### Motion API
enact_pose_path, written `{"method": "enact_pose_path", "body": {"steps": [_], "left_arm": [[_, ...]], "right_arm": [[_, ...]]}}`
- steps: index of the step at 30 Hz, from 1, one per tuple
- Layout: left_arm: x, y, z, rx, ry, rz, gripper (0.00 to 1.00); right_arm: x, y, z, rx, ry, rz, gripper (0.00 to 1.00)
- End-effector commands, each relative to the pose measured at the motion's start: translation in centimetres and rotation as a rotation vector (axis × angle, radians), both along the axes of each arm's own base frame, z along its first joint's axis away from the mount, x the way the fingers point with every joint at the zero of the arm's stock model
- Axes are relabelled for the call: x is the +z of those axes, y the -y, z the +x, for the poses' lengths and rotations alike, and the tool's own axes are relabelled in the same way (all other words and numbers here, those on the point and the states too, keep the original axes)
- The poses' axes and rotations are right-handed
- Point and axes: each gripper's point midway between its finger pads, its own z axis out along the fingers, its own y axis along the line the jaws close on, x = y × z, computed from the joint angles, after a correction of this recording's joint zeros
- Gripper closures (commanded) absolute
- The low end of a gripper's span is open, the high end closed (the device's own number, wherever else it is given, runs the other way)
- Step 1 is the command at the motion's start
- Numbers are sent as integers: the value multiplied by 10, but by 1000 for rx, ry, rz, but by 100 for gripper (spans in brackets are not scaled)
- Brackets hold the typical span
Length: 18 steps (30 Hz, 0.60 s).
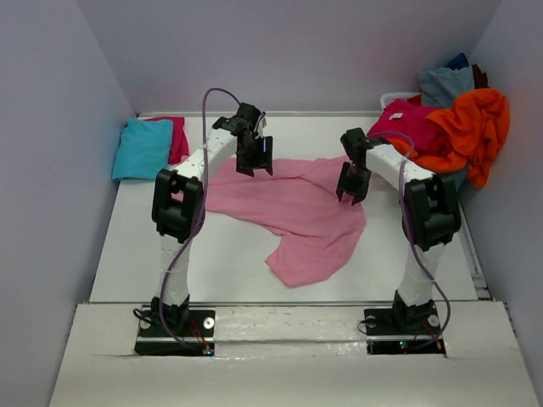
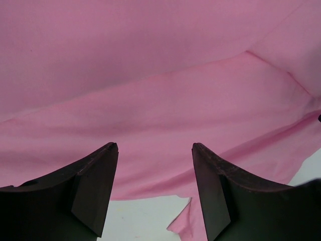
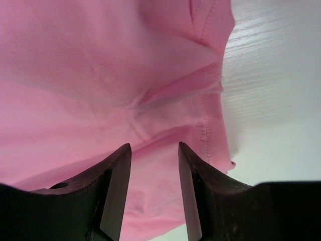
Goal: Fold and stack the t-shirts
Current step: Smooth out the 1/3-folded T-shirt at the center of the board.
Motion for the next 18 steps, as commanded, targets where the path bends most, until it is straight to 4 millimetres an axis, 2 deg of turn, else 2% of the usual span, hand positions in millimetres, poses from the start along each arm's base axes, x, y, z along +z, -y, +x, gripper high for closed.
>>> {"method": "enact_pose_path", "body": {"steps": [1, 7, 12, 18], "left_arm": [[15, -5, -9, -20, 16, 1, 27], [13, -6, -11, -21, 14, 4, 27], [15, -6, -11, -22, 15, 1, 27], [15, -7, -10, -21, 19, 10, 27]], "right_arm": [[8, 11, 17, -43, 54, -80, 52], [10, 32, 30, -97, 83, -138, 51], [8, 33, 43, -104, 105, -158, 51], [1, 32, 46, -98, 89, -161, 51]]}}
